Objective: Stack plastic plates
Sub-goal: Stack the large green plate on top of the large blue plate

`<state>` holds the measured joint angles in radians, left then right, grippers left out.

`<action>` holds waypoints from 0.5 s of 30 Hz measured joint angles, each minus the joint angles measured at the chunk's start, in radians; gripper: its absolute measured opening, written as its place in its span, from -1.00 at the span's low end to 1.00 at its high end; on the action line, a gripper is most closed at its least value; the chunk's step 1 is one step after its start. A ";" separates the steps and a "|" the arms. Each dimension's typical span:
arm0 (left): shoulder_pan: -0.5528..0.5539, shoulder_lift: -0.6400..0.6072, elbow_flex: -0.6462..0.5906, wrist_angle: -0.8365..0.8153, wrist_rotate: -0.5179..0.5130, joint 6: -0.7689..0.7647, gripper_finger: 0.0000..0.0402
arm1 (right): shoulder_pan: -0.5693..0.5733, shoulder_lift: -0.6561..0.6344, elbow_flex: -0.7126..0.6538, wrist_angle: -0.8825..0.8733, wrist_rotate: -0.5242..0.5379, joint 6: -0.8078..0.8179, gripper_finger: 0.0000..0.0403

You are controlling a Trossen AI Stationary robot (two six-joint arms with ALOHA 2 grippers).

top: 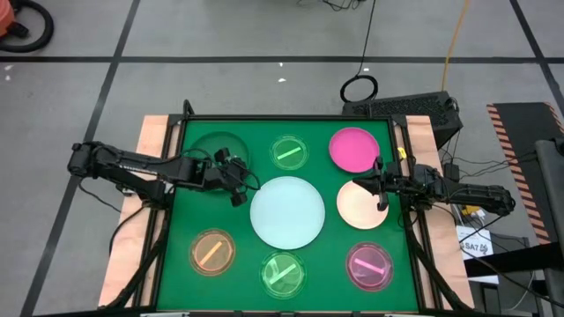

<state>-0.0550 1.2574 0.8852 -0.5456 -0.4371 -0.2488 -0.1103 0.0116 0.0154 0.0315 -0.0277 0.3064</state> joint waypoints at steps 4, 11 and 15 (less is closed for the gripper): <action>0.000 0.002 0.000 -0.048 -0.009 -0.073 -0.88 | 0.000 0.000 0.000 -0.004 0.000 -0.003 -1.00; -0.004 0.002 0.000 -0.092 -0.009 -0.167 -0.88 | 0.000 0.003 0.000 -0.008 0.001 -0.020 -1.00; -0.007 0.014 0.000 -0.111 -0.006 -0.165 -0.88 | 0.000 0.003 0.000 -0.010 0.001 -0.022 -1.00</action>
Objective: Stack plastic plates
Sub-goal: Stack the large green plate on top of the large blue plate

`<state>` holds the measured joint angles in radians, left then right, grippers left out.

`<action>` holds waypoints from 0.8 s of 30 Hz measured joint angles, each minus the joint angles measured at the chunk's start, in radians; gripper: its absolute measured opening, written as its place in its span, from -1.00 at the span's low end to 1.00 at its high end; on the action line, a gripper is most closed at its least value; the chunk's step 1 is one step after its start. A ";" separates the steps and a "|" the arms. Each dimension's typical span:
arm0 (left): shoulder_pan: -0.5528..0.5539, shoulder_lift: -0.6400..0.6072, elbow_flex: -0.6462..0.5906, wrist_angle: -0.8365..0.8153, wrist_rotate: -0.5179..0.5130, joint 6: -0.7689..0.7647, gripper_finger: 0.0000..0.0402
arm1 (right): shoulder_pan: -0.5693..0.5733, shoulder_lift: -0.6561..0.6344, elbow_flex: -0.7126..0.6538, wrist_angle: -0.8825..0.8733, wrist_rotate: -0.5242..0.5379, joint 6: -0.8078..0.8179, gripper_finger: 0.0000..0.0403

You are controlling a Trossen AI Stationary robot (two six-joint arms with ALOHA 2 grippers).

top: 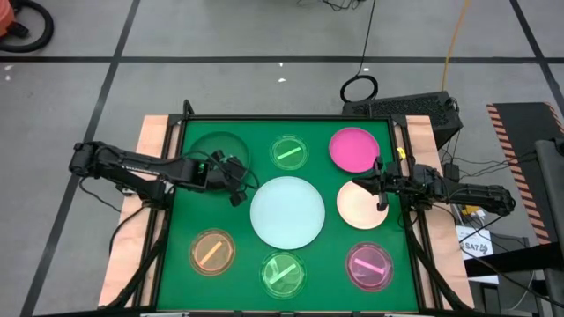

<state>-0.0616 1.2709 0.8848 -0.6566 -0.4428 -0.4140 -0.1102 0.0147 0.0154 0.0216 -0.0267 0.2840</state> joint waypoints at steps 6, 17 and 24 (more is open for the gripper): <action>0.007 -0.001 0.000 -0.058 0.057 -0.074 -0.84 | 0.000 0.002 0.000 -0.003 0.000 0.008 -1.00; 0.010 0.025 0.001 -0.085 0.074 -0.110 -0.26 | 0.000 0.013 0.000 -0.004 -0.001 0.014 -1.00; 0.007 0.136 0.000 -0.094 0.075 -0.052 -0.15 | 0.001 0.013 0.000 -0.003 -0.001 0.034 -1.00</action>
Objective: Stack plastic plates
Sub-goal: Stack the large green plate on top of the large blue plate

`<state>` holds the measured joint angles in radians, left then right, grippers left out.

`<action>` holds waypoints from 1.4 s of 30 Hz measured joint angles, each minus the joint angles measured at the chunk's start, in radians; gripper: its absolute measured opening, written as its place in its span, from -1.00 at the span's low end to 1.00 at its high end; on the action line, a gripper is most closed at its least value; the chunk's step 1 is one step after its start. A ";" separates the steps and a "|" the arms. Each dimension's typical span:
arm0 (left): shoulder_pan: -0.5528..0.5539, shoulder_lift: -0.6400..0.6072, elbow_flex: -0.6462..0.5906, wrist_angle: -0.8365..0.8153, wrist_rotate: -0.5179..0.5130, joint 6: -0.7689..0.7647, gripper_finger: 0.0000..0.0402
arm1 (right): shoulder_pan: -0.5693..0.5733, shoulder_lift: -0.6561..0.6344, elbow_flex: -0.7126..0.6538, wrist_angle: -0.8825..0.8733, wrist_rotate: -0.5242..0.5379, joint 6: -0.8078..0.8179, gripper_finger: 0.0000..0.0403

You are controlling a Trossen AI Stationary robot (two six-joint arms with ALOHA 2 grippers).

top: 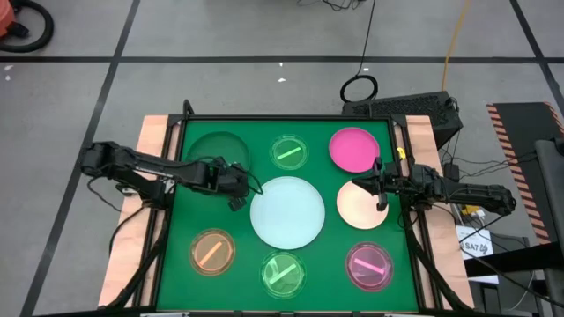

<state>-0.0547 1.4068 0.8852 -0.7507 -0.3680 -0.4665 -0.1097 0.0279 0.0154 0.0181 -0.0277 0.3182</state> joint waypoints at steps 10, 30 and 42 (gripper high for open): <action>0.022 0.119 -0.001 0.016 -0.051 0.066 0.16 | 0.000 0.018 0.000 -0.001 0.000 0.010 -1.00; 0.061 0.297 0.000 0.073 -0.104 0.050 -0.06 | 0.000 0.037 0.000 -0.001 -0.003 0.037 -1.00; 0.053 0.302 0.000 0.064 -0.144 0.013 -0.84 | 0.000 0.040 0.000 -0.001 -0.002 0.037 -1.00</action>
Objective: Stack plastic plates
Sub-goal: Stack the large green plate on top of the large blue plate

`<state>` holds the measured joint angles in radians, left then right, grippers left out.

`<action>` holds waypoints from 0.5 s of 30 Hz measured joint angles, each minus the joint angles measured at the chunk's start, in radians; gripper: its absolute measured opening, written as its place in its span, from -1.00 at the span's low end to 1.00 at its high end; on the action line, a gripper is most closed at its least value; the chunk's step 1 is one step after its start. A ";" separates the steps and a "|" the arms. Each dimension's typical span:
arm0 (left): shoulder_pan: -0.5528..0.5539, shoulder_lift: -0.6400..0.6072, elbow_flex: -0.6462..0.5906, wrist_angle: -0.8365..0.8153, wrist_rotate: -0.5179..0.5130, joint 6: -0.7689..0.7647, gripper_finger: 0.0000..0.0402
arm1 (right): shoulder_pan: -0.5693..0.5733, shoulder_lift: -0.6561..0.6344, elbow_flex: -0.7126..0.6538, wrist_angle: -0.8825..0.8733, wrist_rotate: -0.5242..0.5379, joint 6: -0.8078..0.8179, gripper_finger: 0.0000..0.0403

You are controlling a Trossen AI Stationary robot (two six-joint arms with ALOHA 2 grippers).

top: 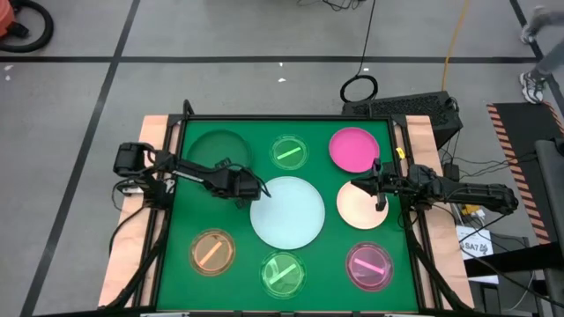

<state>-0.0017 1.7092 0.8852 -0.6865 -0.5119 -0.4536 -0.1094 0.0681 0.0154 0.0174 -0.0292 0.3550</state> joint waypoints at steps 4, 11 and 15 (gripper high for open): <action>0.000 -0.001 0.004 -0.008 -0.010 0.006 -0.93 | 0.000 0.000 0.000 0.000 0.001 -0.003 -1.00; -0.029 -0.003 0.094 -0.131 0.002 0.011 -0.93 | 0.000 0.000 0.000 0.005 0.002 -0.014 -1.00; -0.058 -0.003 0.182 -0.237 -0.016 0.006 -0.93 | 0.000 0.000 0.000 0.006 0.004 -0.026 -1.00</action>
<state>-0.0600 1.7065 1.0671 -0.9234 -0.5281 -0.4479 -0.1095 0.0681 0.0154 0.0238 -0.0250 0.3290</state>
